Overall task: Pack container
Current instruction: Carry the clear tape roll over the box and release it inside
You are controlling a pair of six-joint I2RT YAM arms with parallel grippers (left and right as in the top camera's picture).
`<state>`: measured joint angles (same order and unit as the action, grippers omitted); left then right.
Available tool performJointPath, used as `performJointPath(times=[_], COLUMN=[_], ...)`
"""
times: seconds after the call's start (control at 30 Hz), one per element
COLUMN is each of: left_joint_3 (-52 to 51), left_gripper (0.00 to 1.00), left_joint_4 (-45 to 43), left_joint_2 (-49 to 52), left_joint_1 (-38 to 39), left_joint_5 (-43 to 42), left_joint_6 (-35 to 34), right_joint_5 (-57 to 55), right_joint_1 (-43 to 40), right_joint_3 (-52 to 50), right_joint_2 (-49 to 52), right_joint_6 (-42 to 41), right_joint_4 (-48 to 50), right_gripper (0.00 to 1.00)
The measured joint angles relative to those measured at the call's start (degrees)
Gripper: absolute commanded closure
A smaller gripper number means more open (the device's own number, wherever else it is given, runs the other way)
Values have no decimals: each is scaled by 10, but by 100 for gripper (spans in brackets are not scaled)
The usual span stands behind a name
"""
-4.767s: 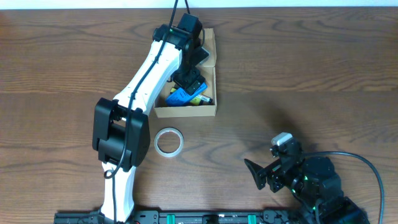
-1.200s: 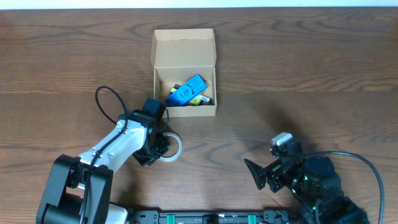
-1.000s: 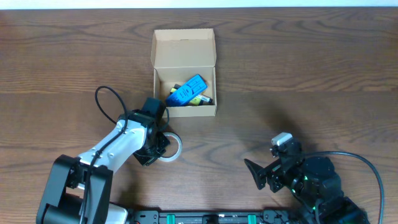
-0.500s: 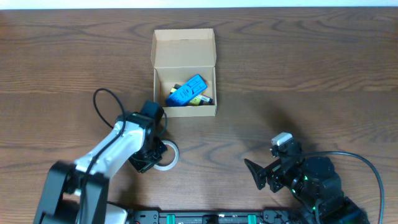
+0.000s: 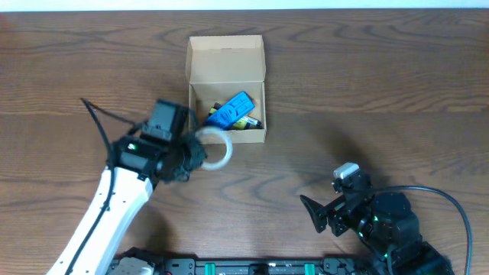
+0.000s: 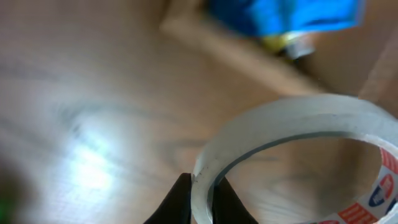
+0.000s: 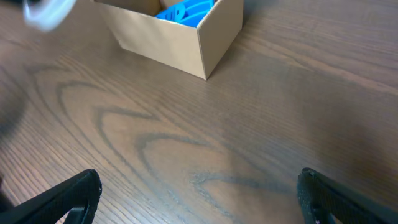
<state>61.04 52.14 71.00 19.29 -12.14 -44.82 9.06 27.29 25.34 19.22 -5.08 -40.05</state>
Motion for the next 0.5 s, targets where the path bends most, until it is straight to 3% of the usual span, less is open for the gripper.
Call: performJointPath(times=[0.17, 0.5], left_joint_3=[106, 245], left_gripper=[83, 84], left_joint_4=[-3, -9], left_joint_2=[44, 247], left_joint_1=[0, -23], left_joint_5=[37, 65], left_joint_6=[38, 126], right_joint_5=[0, 0], right_joint_1=[0, 0], right_joint_3=[0, 0], right_joint_2=[0, 0], right_joint_6=[0, 0], right_joint_4=[0, 0], right_gripper=[1, 1])
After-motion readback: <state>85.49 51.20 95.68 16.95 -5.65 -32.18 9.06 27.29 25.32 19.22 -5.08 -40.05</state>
